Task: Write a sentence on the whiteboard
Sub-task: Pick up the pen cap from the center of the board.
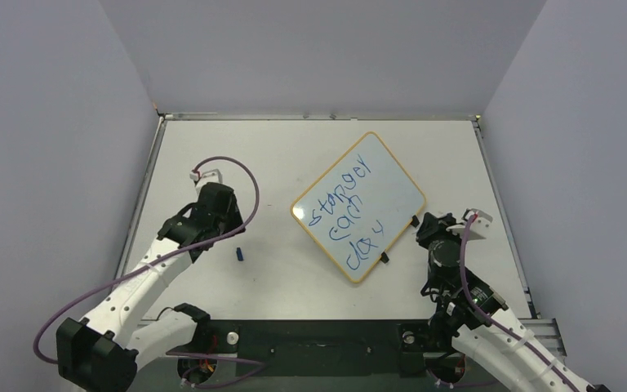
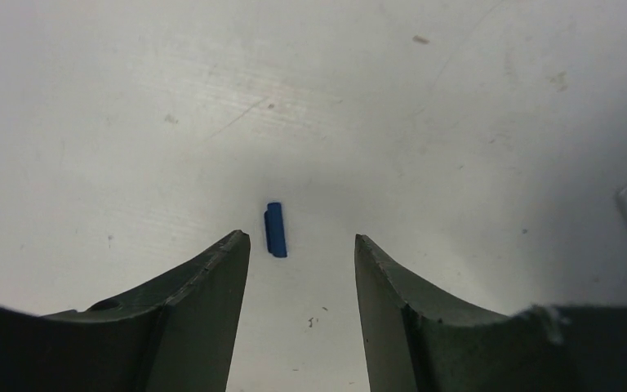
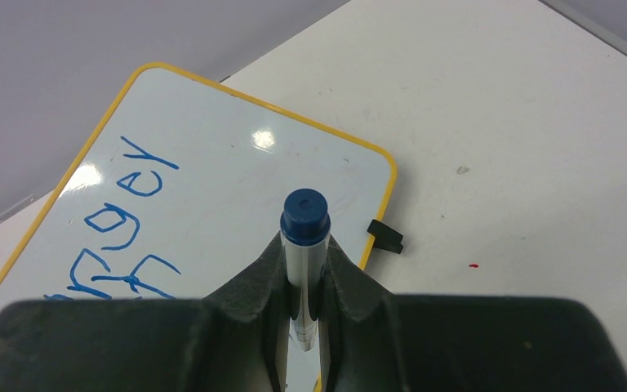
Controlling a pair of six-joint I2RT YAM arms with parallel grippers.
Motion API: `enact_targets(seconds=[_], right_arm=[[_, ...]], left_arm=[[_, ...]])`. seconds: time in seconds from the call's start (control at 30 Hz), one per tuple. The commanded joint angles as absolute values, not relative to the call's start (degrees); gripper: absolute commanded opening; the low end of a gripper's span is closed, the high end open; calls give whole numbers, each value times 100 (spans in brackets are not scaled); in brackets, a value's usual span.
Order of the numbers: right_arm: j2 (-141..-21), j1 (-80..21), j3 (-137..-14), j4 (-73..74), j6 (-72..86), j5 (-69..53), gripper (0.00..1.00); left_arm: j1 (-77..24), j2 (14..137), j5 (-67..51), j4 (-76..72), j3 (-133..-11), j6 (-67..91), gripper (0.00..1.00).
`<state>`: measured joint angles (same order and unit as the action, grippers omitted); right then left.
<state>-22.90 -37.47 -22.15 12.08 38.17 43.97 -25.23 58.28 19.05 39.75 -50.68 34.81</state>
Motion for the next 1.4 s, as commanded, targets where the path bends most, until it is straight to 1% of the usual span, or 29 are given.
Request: enact_targets(seconds=[0.0,0.13,0.3,0.47,0.73,0.93,1.03,1.13,1.2,1.27,1.3,1.33,1.37], right_arm=[[-2407,-3727,-2433,1135,3797,4212,0],[-2365,-3730,-2421,1182,3779,4188,0],[-2315,-3728,-2428,1239,3763,4187,0],[-2267,-3728,-2385,1254,3786,4205,0],[-2161,-3731,-2329,1328,3849,4228,0],[-2050,-3732,-2307,1397,3868,4279,0],[-2044,-3728,-2301,1397,3887,4275,0],[-2029,-3735,-2310,1418,3894,4277,0],[-2002,-3728,-2319,1432,3893,4283,0],[-1974,-3729,-2327,1448,3889,4303,0],[-1963,-3732,-2328,1456,3892,4312,0],[-1947,-3730,-2329,1462,3897,4318,0],[-1944,-3733,-2325,1466,3899,4323,0]], left_arm=[[-2488,5767,2196,4049,-4494,4192,48],[-2487,5899,2020,3971,-4139,4446,48],[-2487,6004,1631,3399,-3637,4481,48],[-2488,6210,1615,3022,-3423,4415,48],[-2487,6688,1552,2568,-3246,4290,42],[-2492,6883,1523,2336,-3049,4343,41],[-2488,6946,1519,2279,-3054,4353,35],[-2488,7060,1512,2275,-3085,4372,32],[-2487,7146,1492,2284,-3118,4370,27],[-2487,7243,1464,2281,-3158,4346,21],[-2487,7317,1421,2264,-3191,4312,17],[-2487,7346,1387,2232,-3213,4292,9],[-2487,7420,1327,2214,-3247,4224,5]])
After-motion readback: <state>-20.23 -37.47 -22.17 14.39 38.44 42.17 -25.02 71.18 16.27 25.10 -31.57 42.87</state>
